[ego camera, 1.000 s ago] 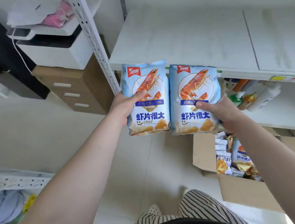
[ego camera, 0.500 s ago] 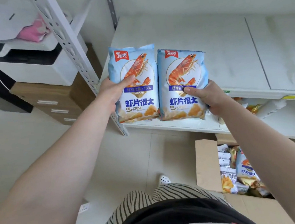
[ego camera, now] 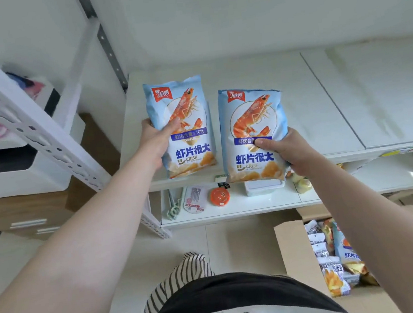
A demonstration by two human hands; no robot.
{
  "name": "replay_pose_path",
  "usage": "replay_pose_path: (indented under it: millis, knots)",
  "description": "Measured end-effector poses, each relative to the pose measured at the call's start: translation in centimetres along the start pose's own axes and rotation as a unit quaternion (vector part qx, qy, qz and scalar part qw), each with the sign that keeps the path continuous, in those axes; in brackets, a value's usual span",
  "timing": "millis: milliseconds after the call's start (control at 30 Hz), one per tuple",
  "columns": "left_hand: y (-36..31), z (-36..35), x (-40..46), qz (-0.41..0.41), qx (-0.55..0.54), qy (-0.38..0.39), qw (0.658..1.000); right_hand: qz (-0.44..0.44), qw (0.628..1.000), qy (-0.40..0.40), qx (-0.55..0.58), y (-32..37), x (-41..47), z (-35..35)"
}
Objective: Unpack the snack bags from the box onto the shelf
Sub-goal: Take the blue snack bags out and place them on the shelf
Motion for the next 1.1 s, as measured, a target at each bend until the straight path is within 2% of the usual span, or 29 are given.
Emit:
replay_pose_path:
  millis: [200, 367, 433, 500, 567, 733, 800, 900, 967, 1100]
  knots:
    - [-0.2, -0.5, 5.1, -0.046, 0.039, 0.060, 0.996, 0.042, 0.999, 0.005, 0.034, 1.1, 3.0, -3.2]
    - [-0.7, -1.7, 5.2, -0.084, -0.001, 0.088, 0.993, 0.074, 0.995, 0.029, 0.063, 2.0, 4.8, -6.4]
    - [-0.4, -1.8, 4.9, -0.064, -0.026, 0.107, 0.992, 0.082, 0.994, 0.033, 0.058, 2.1, 5.4, -7.6]
    - [0.1, -2.0, 4.3, -0.003, -0.039, 0.153, 0.987, 0.074, 0.995, 0.038, 0.051, 1.8, 5.9, -8.9]
    - [0.0, -2.1, 3.5, 0.034, -0.058, 0.160, 0.985, 0.062, 0.997, 0.038, 0.039, 1.3, 6.4, -10.3]
    - [-0.7, -4.1, 2.3, 0.037, -0.135, 0.219, 0.966, 0.090, 0.995, 0.034, 0.020, 2.0, 7.6, -11.8]
    - [-1.0, -4.2, 2.2, 0.022, -0.120, 0.212, 0.969, 0.108, 0.994, 0.015, 0.007, 2.2, 7.8, -11.2]
    - [0.7, -2.7, 2.5, 0.016, -0.060, 0.159, 0.985, 0.118, 0.993, 0.002, -0.020, 1.8, 7.9, -10.6]
    - [2.3, -1.9, 2.2, 0.033, -0.052, 0.151, 0.987, 0.112, 0.992, 0.032, -0.043, 1.5, 8.2, -10.7]
    - [3.3, -2.6, 0.8, 0.057, -0.046, 0.190, 0.979, 0.105, 0.987, 0.084, -0.087, 1.4, 8.4, -11.1]
Point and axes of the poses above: each hand's wrist, its own x-axis towards the middle knuckle, its own z-axis out of the back of the hand, y = z × x, the point moved 6 cm from there along x, towards the middle knuckle, and after that the axes turned 12 degrees about -x, right-handed, at the moved point
